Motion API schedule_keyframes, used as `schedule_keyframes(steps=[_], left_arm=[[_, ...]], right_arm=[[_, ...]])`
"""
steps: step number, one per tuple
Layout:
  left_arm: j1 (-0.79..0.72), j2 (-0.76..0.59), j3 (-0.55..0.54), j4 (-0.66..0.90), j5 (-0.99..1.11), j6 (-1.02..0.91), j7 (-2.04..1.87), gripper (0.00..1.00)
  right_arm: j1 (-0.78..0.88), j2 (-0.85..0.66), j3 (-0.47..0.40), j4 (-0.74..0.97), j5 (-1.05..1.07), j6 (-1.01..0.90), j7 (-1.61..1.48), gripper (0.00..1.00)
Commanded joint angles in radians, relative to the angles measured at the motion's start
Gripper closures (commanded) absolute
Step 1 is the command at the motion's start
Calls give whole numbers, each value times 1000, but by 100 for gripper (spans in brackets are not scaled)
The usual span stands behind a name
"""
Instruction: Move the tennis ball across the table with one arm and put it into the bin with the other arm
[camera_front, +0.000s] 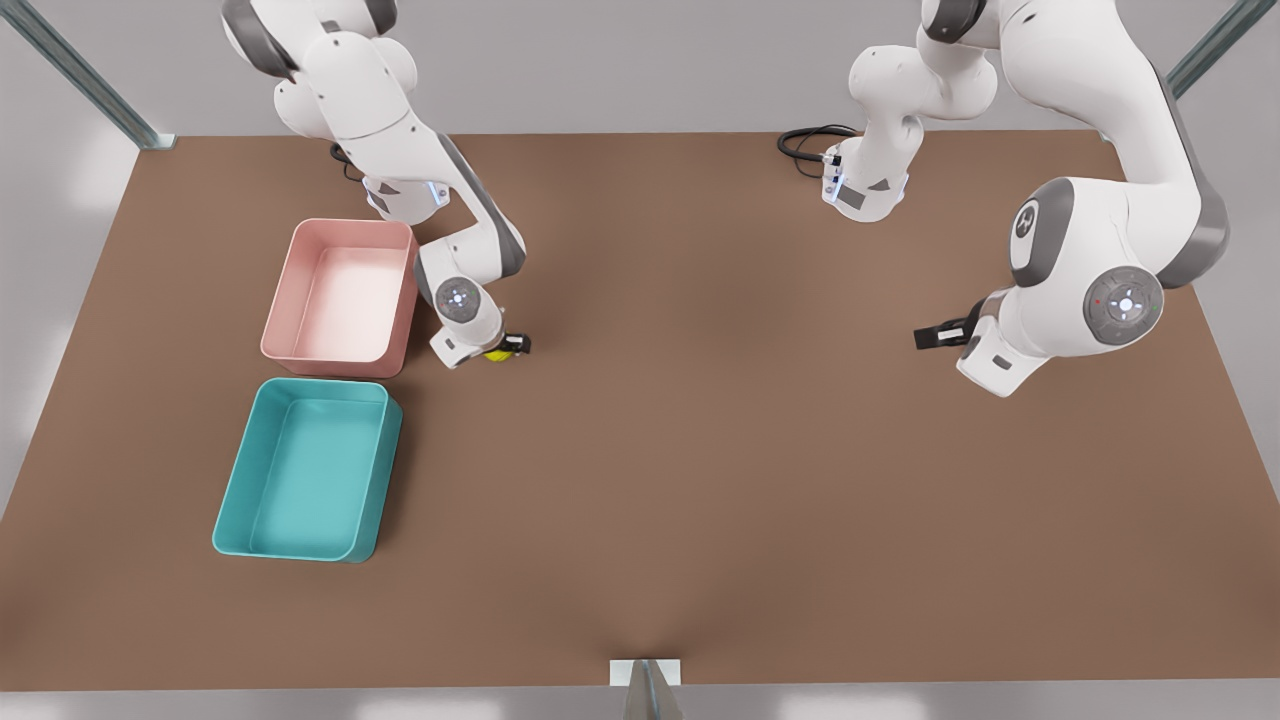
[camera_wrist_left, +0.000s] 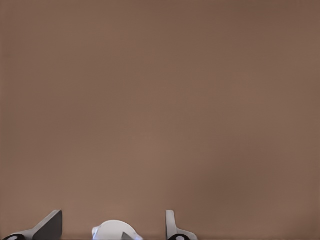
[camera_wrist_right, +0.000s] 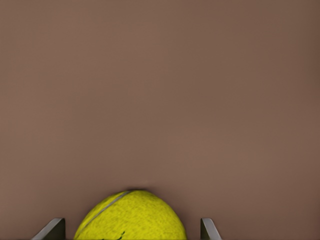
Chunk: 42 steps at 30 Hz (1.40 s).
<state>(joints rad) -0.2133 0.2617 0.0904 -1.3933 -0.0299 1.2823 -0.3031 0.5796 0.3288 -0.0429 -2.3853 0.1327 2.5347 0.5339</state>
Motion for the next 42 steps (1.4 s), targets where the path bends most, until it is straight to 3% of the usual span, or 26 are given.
schedule_keyframes(steps=[1, 11, 13, 15, 19, 26, 32, 36, 39, 40, 42], left_arm=[[0, -1, 0, 0, 1, -1, -47, 0], [0, 2, 0, 0, 1, -1, -48, 0], [0, 2, 0, 0, 1, -1, -48, 0], [0, 2, 0, 0, 1, -1, -48, 0], [0, 2, 0, 0, 1, -1, -48, 0], [2, 2, 0, 0, 1, -1, -48, 0], [2, 2, 0, 0, 1, -1, -48, 0], [2, 2, 0, 2, 1, -1, -47, 0], [2, 2, 0, 0, 1, -1, -47, 0], [2, 2, 0, 0, 1, -1, -47, 0], [2, 8, 0, 0, 1, -1, -47, 0]], right_arm=[[0, 3, 0, 0, 2, 35, 24, 0], [8, 7, 2, -17, 1, 35, 24, 1], [8, 10, 0, -15, 1, 36, 18, 9], [8, 9, 0, -15, 1, 35, 14, 25], [-1, -4, 0, -12, 2, 32, 5, 36], [-112, -96, -12, 123, -2, -65, -276, 36], [-382, -47, -25, 373, -148, -140, -782, 36], [-497, -20, -29, 445, -191, -191, -962, 36], [-501, 26, -80, 474, -248, -191, -983, 35], [-501, 36, -80, 486, -249, -191, -983, 0], [-501, 44, -80, 495, -249, -191, -982, 0]])
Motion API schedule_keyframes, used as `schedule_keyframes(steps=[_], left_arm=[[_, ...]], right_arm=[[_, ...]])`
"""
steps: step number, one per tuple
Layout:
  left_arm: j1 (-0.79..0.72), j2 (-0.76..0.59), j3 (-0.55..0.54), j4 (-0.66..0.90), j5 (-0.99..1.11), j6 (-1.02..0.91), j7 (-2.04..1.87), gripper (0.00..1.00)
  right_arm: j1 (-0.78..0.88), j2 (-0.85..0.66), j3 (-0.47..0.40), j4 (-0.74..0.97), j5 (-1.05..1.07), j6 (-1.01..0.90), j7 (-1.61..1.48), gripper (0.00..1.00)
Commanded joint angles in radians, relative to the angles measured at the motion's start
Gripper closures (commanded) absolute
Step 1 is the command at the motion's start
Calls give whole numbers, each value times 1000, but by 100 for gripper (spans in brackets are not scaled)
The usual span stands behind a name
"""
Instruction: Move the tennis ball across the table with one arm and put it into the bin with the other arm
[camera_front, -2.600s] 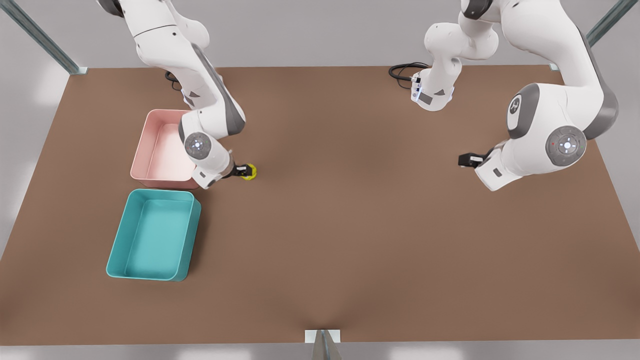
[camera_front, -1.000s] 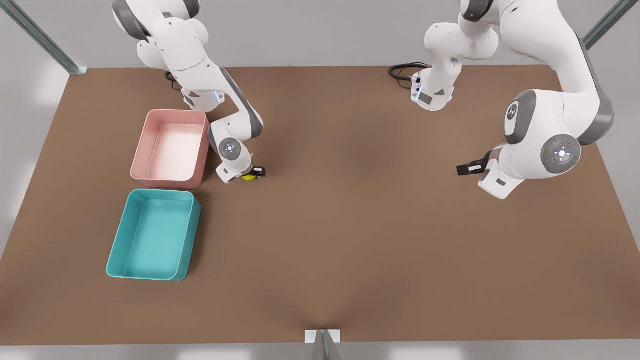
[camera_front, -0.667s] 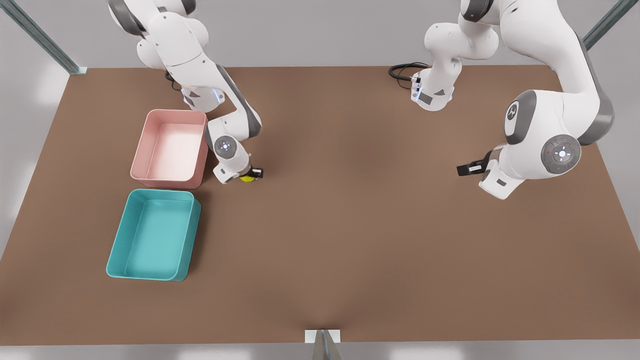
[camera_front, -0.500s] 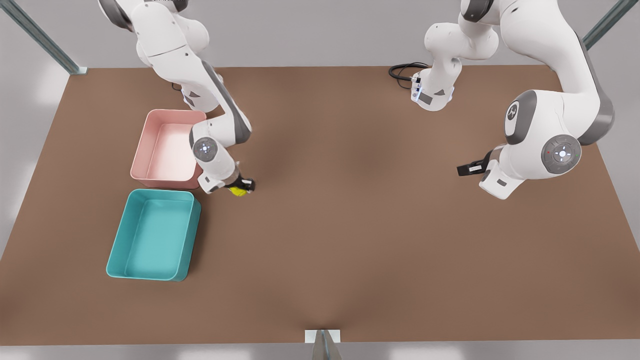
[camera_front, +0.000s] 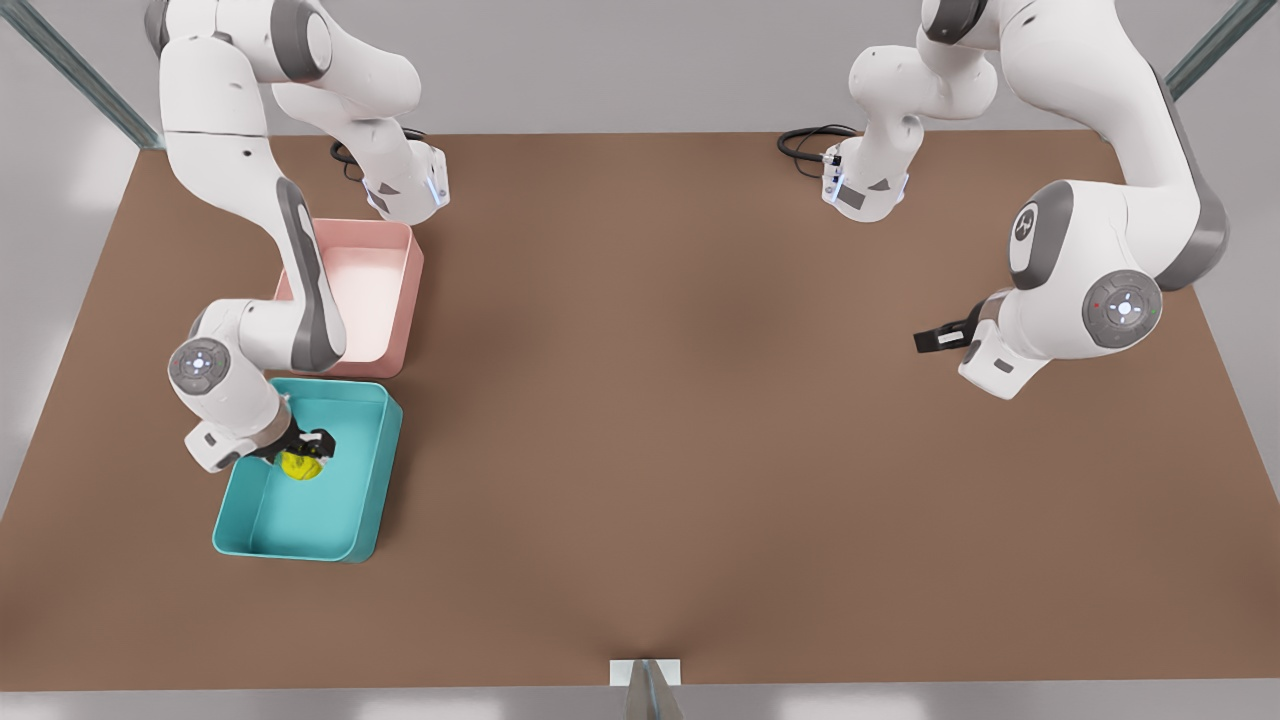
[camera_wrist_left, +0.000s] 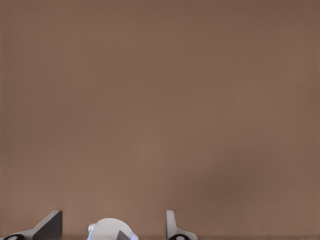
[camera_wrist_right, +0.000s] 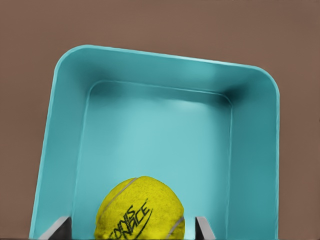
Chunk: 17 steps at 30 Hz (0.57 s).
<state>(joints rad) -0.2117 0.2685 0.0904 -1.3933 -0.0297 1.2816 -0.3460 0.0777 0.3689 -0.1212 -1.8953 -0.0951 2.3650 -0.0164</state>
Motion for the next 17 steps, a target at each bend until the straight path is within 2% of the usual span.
schedule_keyframes(steps=[1, 3, 4, 6, 7, 8, 10, 12, 13, 17], left_arm=[[0, 1, 0, 0, 1, -1, -4, 0], [0, 1, 0, 0, 1, -1, -4, 0], [0, 1, 0, 0, 1, -1, -4, 0], [0, 1, 0, 0, 1, 1, -4, 0], [0, 1, 0, 0, 1, 1, -4, 0], [2, 1, 0, 0, 1, 1, -4, 0], [2, 1, 0, 0, 1, 1, -4, 0], [2, 1, 0, 0, 1, 1, -4, 0], [2, 1, 0, 0, 1, 1, -4, 0], [2, 3, 0, 0, 1, -1, -4, 0]], right_arm=[[2, 4, -1, 5, -21, -21, -430, 0], [10, 5, 3, 25, 1, -82, -390, 0], [27, 25, 9, 99, 12, -239, -254, 0], [51, 96, 12, 361, 100, -628, -183, 0], [60, 78, 12, 421, 95, -786, -34, 0], [73, -17, 14, 432, 95, -894, 38, 0], [100, -34, 14, 648, 94, -1136, 72, 0], [36, -165, 92, 619, 86, -1152, 61, 0], [34, -238, 94, 556, 87, -1147, 58, 0], [27, -274, 94, 522, 98, -1139, 61, 0]])
